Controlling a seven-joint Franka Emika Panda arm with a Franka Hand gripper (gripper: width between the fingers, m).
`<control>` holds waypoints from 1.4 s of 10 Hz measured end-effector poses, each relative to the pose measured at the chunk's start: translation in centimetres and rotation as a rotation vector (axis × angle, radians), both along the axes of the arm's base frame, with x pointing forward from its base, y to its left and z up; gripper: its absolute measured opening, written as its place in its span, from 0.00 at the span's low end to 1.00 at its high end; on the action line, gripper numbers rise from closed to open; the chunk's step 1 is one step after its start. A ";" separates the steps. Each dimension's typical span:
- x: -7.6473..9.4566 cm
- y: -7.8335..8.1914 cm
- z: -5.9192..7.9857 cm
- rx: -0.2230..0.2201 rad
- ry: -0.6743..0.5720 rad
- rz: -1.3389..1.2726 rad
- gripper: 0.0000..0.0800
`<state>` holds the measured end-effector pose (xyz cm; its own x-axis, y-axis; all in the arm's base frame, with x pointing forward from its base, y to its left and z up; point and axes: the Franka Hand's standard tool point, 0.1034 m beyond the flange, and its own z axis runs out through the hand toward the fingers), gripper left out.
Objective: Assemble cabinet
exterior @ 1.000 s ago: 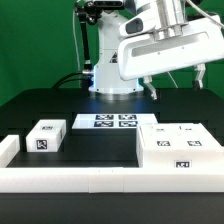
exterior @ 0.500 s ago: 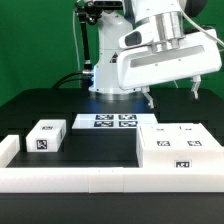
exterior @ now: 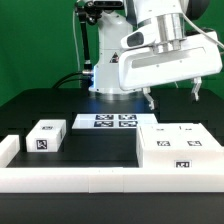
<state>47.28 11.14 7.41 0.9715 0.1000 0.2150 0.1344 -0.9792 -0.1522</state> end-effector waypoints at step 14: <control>1.4 -1.7 -4.2 -0.066 -0.161 -0.090 0.81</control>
Offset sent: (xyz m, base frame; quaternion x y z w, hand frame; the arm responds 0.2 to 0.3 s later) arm 0.0167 -0.0154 -0.0175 -0.1006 0.1545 0.0745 0.9800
